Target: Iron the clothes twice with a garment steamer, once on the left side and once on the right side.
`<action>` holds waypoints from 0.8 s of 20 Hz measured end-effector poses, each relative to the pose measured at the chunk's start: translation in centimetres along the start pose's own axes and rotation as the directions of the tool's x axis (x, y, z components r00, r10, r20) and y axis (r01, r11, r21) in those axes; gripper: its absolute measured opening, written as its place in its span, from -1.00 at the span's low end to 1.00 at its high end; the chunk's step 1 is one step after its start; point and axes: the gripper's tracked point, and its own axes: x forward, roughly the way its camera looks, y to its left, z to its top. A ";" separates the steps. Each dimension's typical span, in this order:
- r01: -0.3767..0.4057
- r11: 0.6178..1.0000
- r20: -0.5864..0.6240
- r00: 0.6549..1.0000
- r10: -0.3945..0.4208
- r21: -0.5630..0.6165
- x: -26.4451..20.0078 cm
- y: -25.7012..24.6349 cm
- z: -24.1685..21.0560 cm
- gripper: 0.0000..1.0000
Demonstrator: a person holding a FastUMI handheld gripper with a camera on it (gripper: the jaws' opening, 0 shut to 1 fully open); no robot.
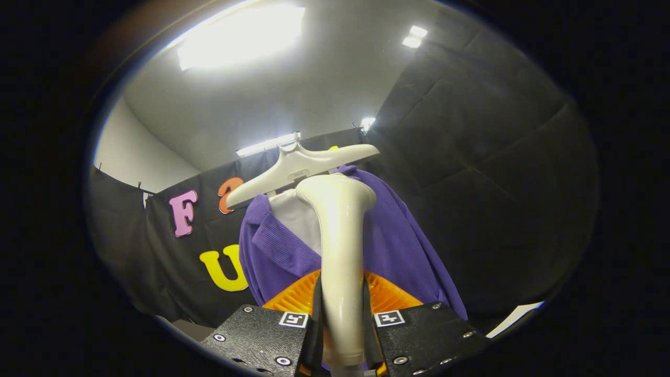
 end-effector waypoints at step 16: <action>0.116 0.992 -0.232 0.967 -0.103 0.042 -0.6 -7.5 -14.4 -0.37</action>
